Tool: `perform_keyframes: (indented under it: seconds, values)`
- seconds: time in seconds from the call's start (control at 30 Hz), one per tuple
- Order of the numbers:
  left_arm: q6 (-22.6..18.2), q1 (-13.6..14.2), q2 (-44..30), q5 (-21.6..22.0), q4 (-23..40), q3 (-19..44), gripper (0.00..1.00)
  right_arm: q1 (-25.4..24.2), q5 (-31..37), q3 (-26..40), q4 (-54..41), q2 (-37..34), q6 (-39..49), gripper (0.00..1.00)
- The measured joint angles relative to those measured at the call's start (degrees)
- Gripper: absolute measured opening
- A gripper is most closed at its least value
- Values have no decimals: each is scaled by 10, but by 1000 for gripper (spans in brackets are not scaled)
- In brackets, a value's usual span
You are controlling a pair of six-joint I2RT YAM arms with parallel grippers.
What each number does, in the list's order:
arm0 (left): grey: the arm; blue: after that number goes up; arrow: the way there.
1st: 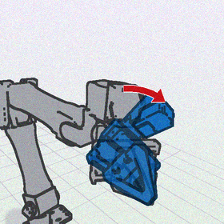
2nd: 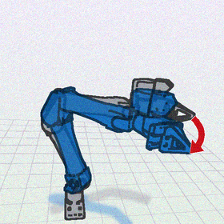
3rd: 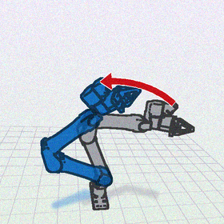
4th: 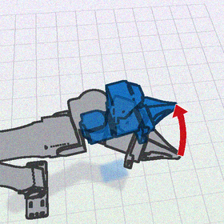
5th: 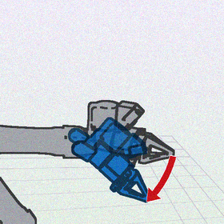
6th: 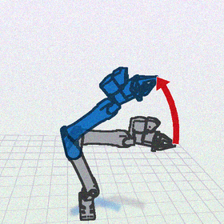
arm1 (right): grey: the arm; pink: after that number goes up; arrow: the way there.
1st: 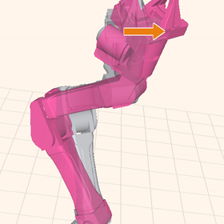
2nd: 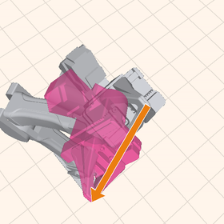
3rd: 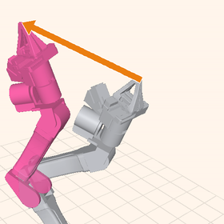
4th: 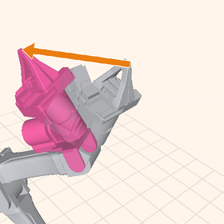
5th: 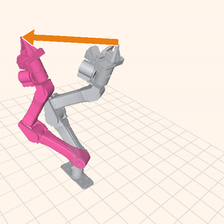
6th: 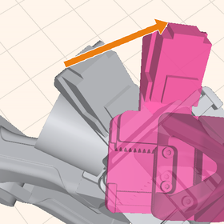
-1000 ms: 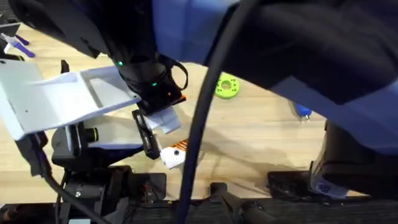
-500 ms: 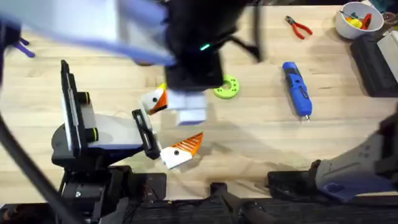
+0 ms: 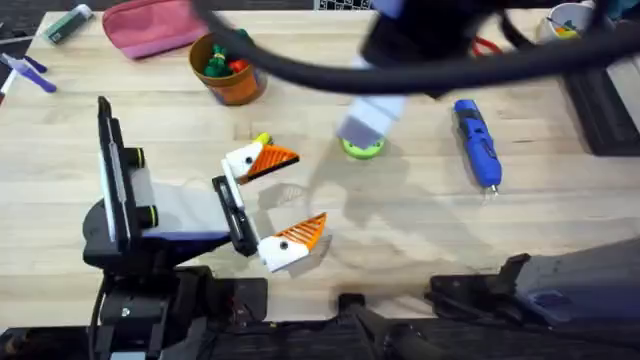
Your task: Pick up the gripper from the table and insert it into the empty holder that is missing its gripper. Then pick up a screw, insert it into the mounting hole, and use the screwdriver to tighten it. Finally, clean up the table by picking up the vegetable and placing it into the bucket.
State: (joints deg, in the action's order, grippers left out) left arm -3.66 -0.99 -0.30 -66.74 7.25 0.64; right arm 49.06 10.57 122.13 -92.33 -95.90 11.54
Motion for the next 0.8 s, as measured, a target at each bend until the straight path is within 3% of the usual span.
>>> perform_keyframes:
  seconds: [0.07,0.23,0.43,0.6,0.8]
  values:
    - [0,0,0,0,0,0,985,-13,4,-63,12,41,-16,994]
    - [0,0,0,0,0,0,985,-63,7,-278,150,180,-82,993]
    - [0,0,0,0,0,0,985,-192,8,-487,221,330,-195,994]
    - [0,0,0,0,0,0,985,-319,10,-565,237,390,-238,994]
    - [0,0,0,0,0,0,985,-426,12,-573,249,384,-254,994]
